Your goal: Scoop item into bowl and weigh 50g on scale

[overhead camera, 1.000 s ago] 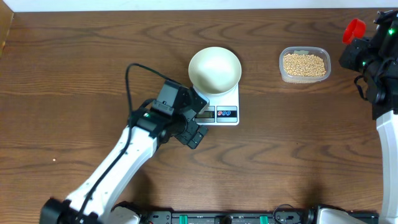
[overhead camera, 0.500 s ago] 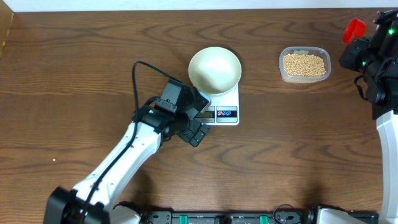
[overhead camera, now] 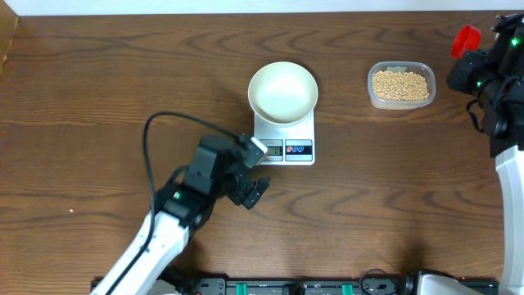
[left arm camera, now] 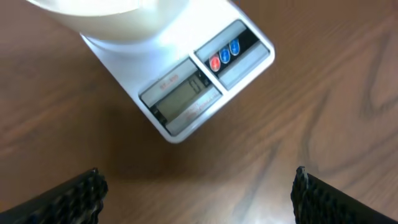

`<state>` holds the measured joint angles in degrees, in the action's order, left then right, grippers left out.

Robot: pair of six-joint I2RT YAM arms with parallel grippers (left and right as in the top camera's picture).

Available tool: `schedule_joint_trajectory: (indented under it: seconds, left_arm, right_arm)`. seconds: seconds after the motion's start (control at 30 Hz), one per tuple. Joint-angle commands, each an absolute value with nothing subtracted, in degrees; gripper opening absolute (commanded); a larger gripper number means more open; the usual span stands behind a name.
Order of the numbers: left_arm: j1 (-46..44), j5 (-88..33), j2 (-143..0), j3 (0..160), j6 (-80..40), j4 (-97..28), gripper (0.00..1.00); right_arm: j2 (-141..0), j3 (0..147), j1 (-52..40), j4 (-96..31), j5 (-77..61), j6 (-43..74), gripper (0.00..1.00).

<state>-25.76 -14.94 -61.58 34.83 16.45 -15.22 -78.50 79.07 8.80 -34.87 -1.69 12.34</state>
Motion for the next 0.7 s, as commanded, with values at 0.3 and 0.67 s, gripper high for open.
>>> schedule_joint_trajectory:
  seconds: [0.3, 0.67]
  left_arm:
    - [-25.69, -13.10, -59.81, 26.24, 11.86, -5.85, 0.97]
    - [-25.69, -13.08, -60.97, 26.24, 11.66, -3.55, 0.97]
  right_arm:
    - [-78.91, 80.14, 8.91, -35.90, -1.87, 11.49, 0.01]
    - [-78.91, 80.14, 8.91, -36.25, -1.87, 11.51, 0.01]
